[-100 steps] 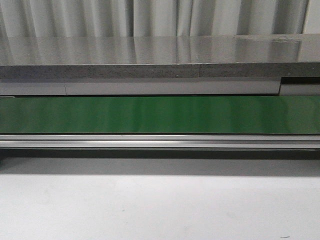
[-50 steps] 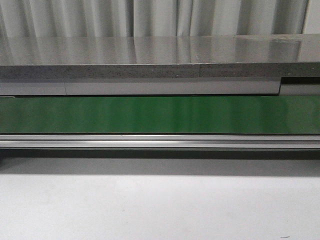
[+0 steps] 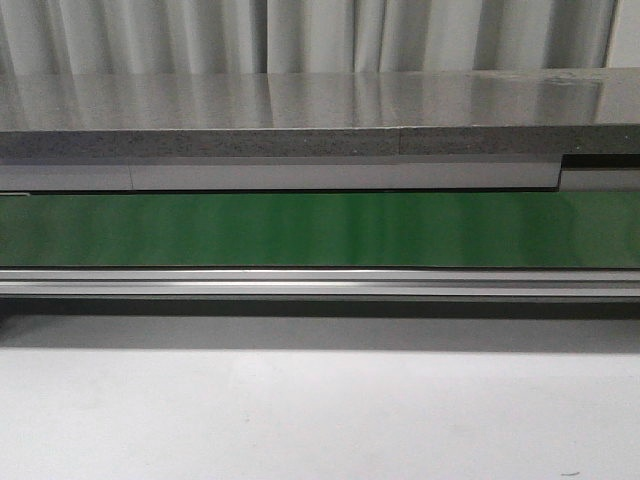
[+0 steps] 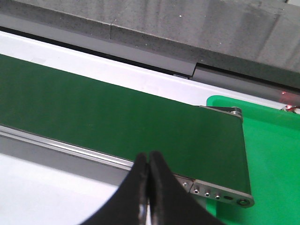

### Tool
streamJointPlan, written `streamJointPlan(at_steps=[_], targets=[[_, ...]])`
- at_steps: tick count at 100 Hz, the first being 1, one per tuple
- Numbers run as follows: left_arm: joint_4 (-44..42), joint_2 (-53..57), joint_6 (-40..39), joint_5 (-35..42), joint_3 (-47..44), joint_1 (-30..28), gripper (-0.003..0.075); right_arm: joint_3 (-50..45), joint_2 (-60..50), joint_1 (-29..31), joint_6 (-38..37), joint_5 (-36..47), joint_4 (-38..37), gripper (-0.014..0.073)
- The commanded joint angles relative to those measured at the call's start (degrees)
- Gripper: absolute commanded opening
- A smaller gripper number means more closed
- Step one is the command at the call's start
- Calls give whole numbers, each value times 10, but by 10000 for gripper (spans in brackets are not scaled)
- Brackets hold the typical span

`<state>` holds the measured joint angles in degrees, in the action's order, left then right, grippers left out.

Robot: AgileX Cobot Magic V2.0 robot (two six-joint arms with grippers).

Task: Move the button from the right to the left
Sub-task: 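Lower the button into the blue tray and open the left gripper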

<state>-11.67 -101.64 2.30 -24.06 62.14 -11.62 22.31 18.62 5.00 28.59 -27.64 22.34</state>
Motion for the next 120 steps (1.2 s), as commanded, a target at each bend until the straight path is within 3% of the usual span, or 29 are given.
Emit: streamJointPlan(at_steps=[1,14,62,81,120], targets=[[-2,24,-2,32,13,-2,360,15,3,0,4,40,11,-68],[-5,24,-2,32,13,-2,396,15,3,0,4,40,11,-68],[-15,43,-2,34,13,-2,396,15,3,0,4,40,11,-68],[15,102,-2,38,13,10,394,15,3,0,4,40,11,-68],[15,268,-2,13,10,94,394,15,3,0,4,40,11,-68]])
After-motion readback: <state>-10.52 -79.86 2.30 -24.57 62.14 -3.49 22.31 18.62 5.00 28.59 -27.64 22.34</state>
